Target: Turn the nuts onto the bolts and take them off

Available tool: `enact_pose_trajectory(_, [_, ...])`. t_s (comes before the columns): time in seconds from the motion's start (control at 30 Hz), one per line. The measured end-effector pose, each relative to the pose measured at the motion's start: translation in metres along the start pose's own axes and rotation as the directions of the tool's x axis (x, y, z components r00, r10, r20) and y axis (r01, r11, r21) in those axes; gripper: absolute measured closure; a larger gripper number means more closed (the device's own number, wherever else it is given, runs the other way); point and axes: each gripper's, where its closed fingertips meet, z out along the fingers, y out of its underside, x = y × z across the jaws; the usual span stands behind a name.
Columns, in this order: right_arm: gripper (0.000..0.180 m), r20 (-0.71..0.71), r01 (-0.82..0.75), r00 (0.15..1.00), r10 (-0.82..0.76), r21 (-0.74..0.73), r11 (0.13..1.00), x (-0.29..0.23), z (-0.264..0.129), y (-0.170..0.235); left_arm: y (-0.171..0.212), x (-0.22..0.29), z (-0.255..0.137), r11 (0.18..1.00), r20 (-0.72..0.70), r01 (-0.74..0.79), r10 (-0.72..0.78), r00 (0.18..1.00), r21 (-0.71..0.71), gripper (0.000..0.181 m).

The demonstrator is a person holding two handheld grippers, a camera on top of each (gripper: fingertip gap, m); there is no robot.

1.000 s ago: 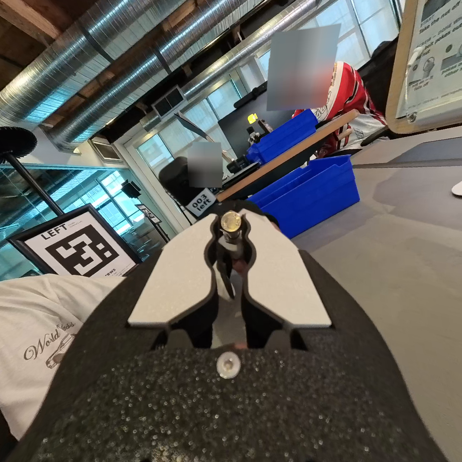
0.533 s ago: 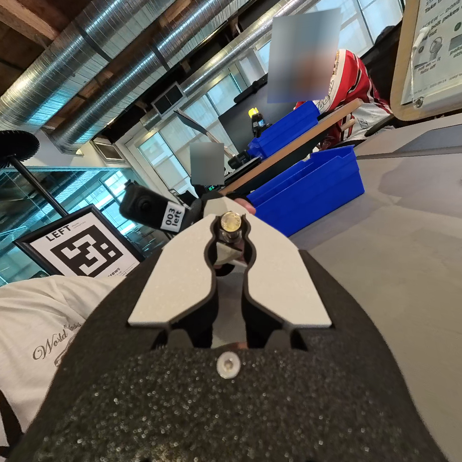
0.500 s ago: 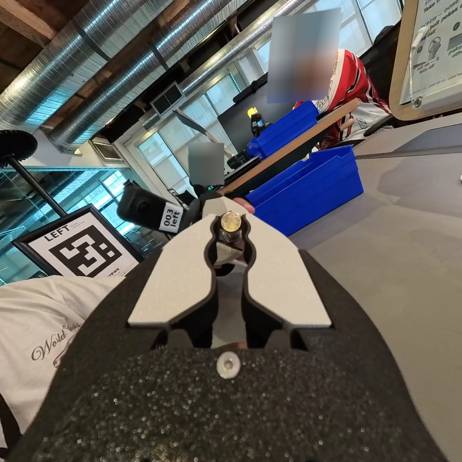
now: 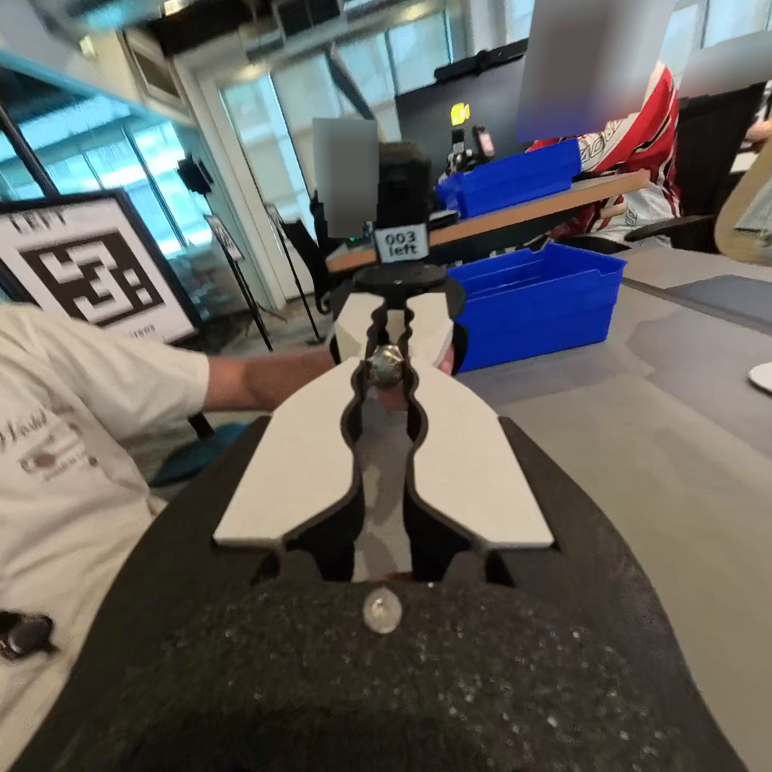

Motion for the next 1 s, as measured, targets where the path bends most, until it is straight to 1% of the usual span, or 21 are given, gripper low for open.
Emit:
enact_pose_trajectory(0.07, [0.164, -0.013, 0.117, 0.993, -0.118, -0.072, 0.991, -0.005, 0.0, 0.007, -0.001, 0.006, -0.001, 0.999, -0.058, 0.04, -0.04, 0.998, 0.003, 0.161])
enact_pose_trajectory(0.13, [0.163, -0.035, 0.248, 0.966, -0.256, -0.144, 0.958, -0.009, 0.0, 0.014, -0.002, 0.01, -0.002, 0.998, -0.093, 0.064, -0.064, 0.994, 0.003, 0.161])
enact_pose_trajectory(0.27, [0.163, -0.105, 0.481, 0.849, -0.519, -0.256, 0.839, -0.01, 0.0, 0.016, -0.001, 0.012, -0.002, 0.996, -0.119, 0.085, -0.085, 0.989, -0.005, 0.161])
enact_pose_trajectory(0.33, [0.164, -0.148, 0.585, 0.745, -0.651, -0.324, 0.743, -0.008, 0.002, 0.014, -0.004, 0.012, -0.004, 0.993, -0.138, 0.117, -0.114, 0.984, 0.013, 0.161])
enact_pose_trajectory(0.37, [0.164, -0.16, 0.633, 0.679, -0.716, -0.367, 0.682, -0.007, 0.003, 0.014, -0.004, 0.011, -0.006, 0.99, -0.151, 0.139, -0.135, 0.979, 0.019, 0.161])
enact_pose_trajectory(0.43, [0.164, -0.165, 0.712, 0.516, -0.84, -0.463, 0.528, -0.007, 0.004, 0.011, -0.007, 0.011, -0.008, 0.981, -0.189, 0.193, -0.184, 0.965, 0.031, 0.161])
enact_pose_trajectory(0.5, [0.164, -0.154, 0.754, 0.372, -0.916, -0.526, 0.394, -0.008, 0.006, 0.007, -0.01, 0.013, -0.01, 0.968, -0.232, 0.245, -0.228, 0.945, 0.047, 0.161])
enact_pose_trajectory(0.53, [0.164, -0.148, 0.76, 0.328, -0.933, -0.545, 0.354, -0.009, 0.006, 0.006, -0.011, 0.013, -0.01, 0.963, -0.245, 0.265, -0.246, 0.938, 0.049, 0.161])
enact_pose_trajectory(0.57, [0.164, -0.145, 0.761, 0.305, -0.941, -0.558, 0.332, -0.009, 0.006, 0.006, -0.012, 0.013, -0.01, 0.961, -0.245, 0.271, -0.251, 0.936, 0.049, 0.161])
enact_pose_trajectory(0.6, [0.164, -0.154, 0.753, 0.319, -0.935, -0.558, 0.349, -0.008, 0.006, 0.006, -0.012, 0.012, -0.011, 0.964, -0.232, 0.259, -0.239, 0.943, 0.057, 0.161])
enact_pose_trajectory(0.63, [0.164, -0.177, 0.742, 0.371, -0.912, -0.534, 0.405, -0.007, 0.007, 0.005, -0.013, 0.011, -0.011, 0.97, -0.211, 0.232, -0.213, 0.954, 0.069, 0.161])
enact_pose_trajectory(0.67, [0.164, -0.202, 0.728, 0.441, -0.875, -0.489, 0.48, -0.008, 0.008, 0.004, -0.013, 0.011, -0.011, 0.978, -0.186, 0.195, -0.178, 0.966, 0.076, 0.16])
enact_pose_trajectory(0.73, [0.164, -0.238, 0.684, 0.565, -0.79, -0.4, 0.61, -0.009, 0.009, 0.001, -0.01, 0.012, -0.011, 0.992, -0.134, 0.111, -0.103, 0.986, 0.053, 0.135])
enact_pose_trajectory(0.77, [0.164, -0.247, 0.648, 0.624, -0.741, -0.365, 0.668, -0.008, 0.009, 0.0, -0.006, 0.013, -0.01, 0.997, -0.111, 0.071, -0.069, 0.991, 0.015, 0.127])
enact_pose_trajectory(0.8, [0.164, -0.247, 0.609, 0.685, -0.686, -0.324, 0.724, -0.008, 0.008, -0.001, -0.002, 0.012, -0.01, 0.999, -0.081, 0.028, -0.03, 0.996, -0.018, 0.123])
enact_pose_trajectory(0.83, [0.164, -0.248, 0.566, 0.74, -0.625, -0.273, 0.778, -0.008, 0.008, -0.003, -0.001, 0.01, -0.009, 0.999, -0.044, -0.02, 0.019, 0.999, -0.034, 0.123])
enact_pose_trajectory(0.9, [0.164, -0.211, 0.417, 0.864, -0.457, -0.209, 0.884, -0.006, 0.009, 0.001, 0.0, 0.004, -0.01, 0.99, 0.042, -0.129, 0.131, 0.991, -0.054, 0.123])
enact_pose_trajectory(1.0, [0.164, -0.137, 0.205, 0.966, -0.221, -0.12, 0.971, -0.006, 0.011, 0.004, 0.0, -0.005, -0.014, 0.953, 0.156, -0.278, 0.294, 0.943, -0.117, 0.128])
